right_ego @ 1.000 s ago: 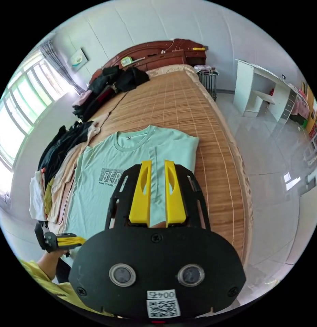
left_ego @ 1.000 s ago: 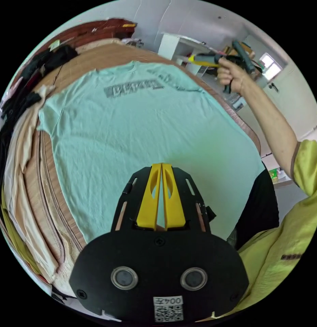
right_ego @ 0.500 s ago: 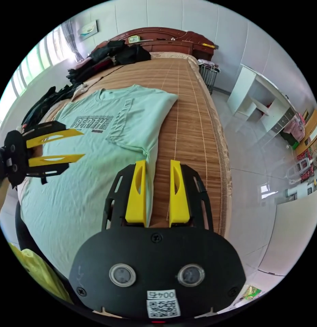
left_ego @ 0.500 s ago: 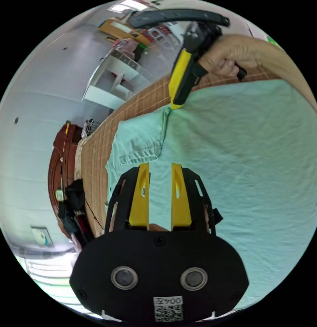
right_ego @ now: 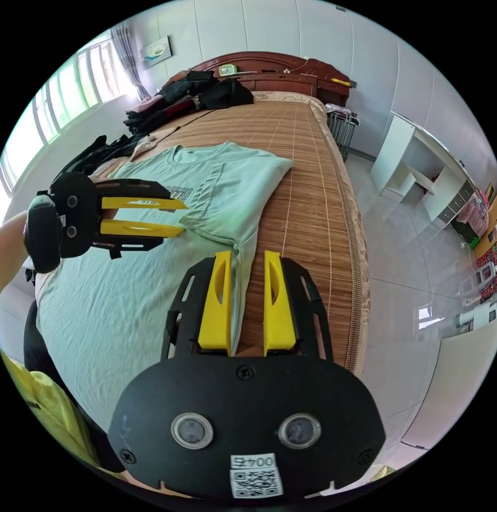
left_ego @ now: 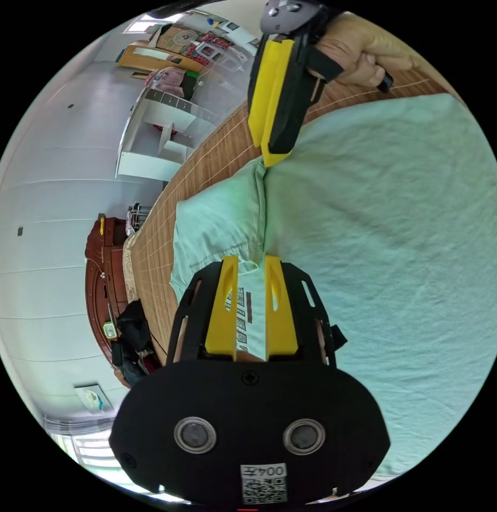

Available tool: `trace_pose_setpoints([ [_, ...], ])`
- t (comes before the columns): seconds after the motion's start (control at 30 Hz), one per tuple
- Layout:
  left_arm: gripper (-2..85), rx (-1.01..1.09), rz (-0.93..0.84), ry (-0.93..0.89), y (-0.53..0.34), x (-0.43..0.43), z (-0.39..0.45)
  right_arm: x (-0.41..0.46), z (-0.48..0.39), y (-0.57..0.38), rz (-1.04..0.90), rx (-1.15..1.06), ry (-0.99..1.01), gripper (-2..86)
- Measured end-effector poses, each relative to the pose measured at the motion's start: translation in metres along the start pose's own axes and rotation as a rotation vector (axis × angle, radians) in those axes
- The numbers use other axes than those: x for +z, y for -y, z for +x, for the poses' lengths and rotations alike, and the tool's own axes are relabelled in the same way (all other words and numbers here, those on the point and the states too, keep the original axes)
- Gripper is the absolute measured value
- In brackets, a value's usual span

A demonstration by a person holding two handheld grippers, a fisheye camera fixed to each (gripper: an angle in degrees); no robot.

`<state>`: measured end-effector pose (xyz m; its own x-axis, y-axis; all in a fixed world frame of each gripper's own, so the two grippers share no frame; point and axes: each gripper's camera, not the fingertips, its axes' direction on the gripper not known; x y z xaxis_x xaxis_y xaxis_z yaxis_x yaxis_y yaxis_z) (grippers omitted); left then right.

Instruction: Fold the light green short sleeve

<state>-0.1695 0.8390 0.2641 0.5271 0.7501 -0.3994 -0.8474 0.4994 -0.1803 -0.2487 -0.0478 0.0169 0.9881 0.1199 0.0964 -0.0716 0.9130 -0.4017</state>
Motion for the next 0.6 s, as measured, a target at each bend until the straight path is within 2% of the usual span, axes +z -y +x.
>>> trace_pose_setpoints([
  [0.17,5.4,-0.027,-0.015,-0.036,0.015,0.015,0.005,-0.001,-0.010,0.002,-0.028,-0.013,-0.020,9.3],
  [0.37,2.6,-0.103,0.023,-0.045,0.027,-0.003,-0.004,-0.010,-0.017,0.004,-0.032,0.046,-0.090,1.4],
  [0.47,2.2,-0.088,0.019,-0.079,0.037,-0.002,0.005,-0.017,-0.015,0.004,-0.024,0.100,-0.082,1.4],
  [0.6,1.9,-0.002,-0.053,-0.018,0.045,0.018,0.029,-0.020,-0.020,0.007,-0.059,0.118,-0.093,3.7],
])
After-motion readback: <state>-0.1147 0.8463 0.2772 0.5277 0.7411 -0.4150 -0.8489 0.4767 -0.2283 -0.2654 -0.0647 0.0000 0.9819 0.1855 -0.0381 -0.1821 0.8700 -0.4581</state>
